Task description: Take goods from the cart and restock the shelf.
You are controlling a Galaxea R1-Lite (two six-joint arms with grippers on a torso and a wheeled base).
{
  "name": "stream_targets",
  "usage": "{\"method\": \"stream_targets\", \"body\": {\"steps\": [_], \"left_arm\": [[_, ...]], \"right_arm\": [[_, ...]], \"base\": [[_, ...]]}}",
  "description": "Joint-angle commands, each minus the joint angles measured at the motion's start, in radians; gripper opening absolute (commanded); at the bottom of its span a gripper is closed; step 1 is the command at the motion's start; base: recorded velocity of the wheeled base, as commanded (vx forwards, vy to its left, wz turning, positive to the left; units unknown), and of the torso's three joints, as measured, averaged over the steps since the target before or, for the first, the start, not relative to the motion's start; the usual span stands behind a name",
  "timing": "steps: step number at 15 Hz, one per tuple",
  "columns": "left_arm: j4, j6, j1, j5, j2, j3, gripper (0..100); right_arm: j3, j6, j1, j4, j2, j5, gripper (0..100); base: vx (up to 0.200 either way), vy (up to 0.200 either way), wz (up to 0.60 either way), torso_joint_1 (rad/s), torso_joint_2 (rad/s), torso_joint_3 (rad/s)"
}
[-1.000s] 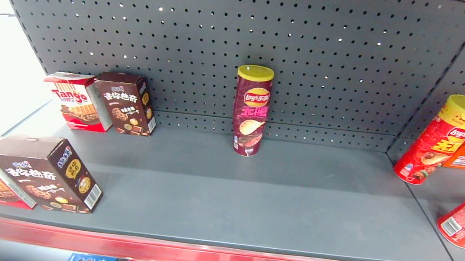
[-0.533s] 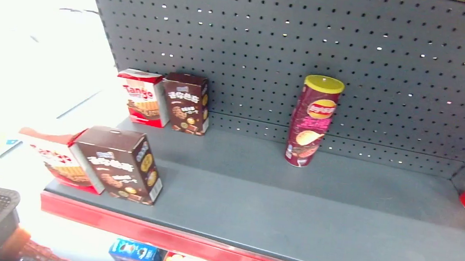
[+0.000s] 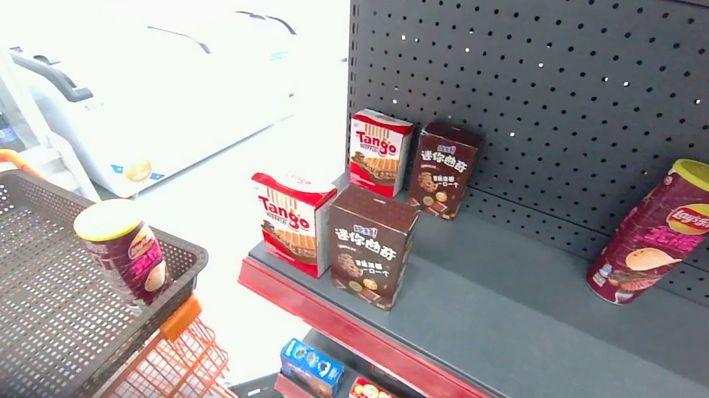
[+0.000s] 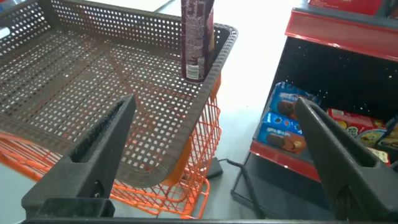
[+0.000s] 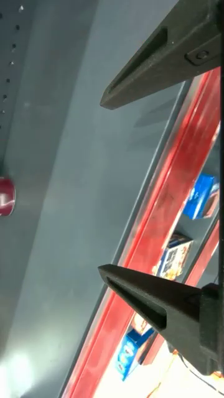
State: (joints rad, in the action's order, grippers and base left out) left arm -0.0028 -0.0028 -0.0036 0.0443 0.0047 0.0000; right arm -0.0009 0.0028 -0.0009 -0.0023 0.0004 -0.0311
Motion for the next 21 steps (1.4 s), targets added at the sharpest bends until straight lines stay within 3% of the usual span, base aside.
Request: {"method": "stream_targets", "body": {"steps": [1,9,10,11,12,13,14,15,18,21], "left_arm": [[0.000,0.001,0.001,-0.001,0.001,0.000,100],[0.004,0.007,0.002,0.008,0.000,-0.009,100],[0.020,0.044,-0.009,0.005,0.043,-0.103,100],[0.102,0.055,-0.024,0.002,0.227,-0.253,100],[0.129,0.053,-0.041,-0.004,0.340,-0.319,100],[0.121,0.052,-0.052,-0.006,0.394,-0.330,100],[0.078,0.053,-0.105,0.006,0.471,-0.337,100],[0.006,0.050,-0.099,0.020,0.592,-0.350,100],[-0.077,0.058,0.020,0.002,0.798,-0.365,100],[-0.232,0.069,0.114,-0.092,0.986,-0.354,100]], "right_arm": [[0.001,0.000,0.001,-0.001,0.001,0.000,100],[0.001,0.000,0.001,-0.001,0.001,-0.001,100],[0.001,0.000,0.001,-0.001,0.001,-0.001,100],[0.001,0.000,0.001,-0.001,0.001,-0.001,100],[0.001,0.000,0.001,-0.001,0.001,-0.001,100],[0.001,0.000,0.001,-0.001,0.001,-0.001,100],[-0.001,0.000,0.001,-0.001,0.001,-0.001,100],[0.001,0.000,0.001,-0.001,0.001,-0.001,100],[0.001,0.000,0.001,-0.001,0.001,-0.001,100],[0.001,0.000,0.001,-0.001,0.001,-0.001,100]], "base": [[0.000,0.000,0.00,0.000,0.00,0.000],[0.000,0.000,0.00,0.000,0.00,0.000],[0.000,0.000,0.00,0.000,0.00,0.000],[0.000,0.000,0.00,0.000,0.00,0.000],[0.000,0.000,0.00,0.000,0.00,0.000],[0.000,0.000,0.00,0.000,0.00,0.000],[0.000,0.000,0.00,0.000,0.00,0.000],[0.000,0.000,0.00,0.000,0.00,0.000],[0.000,0.000,0.00,0.000,0.00,0.000],[0.000,0.000,0.00,0.000,0.00,0.000]]}}
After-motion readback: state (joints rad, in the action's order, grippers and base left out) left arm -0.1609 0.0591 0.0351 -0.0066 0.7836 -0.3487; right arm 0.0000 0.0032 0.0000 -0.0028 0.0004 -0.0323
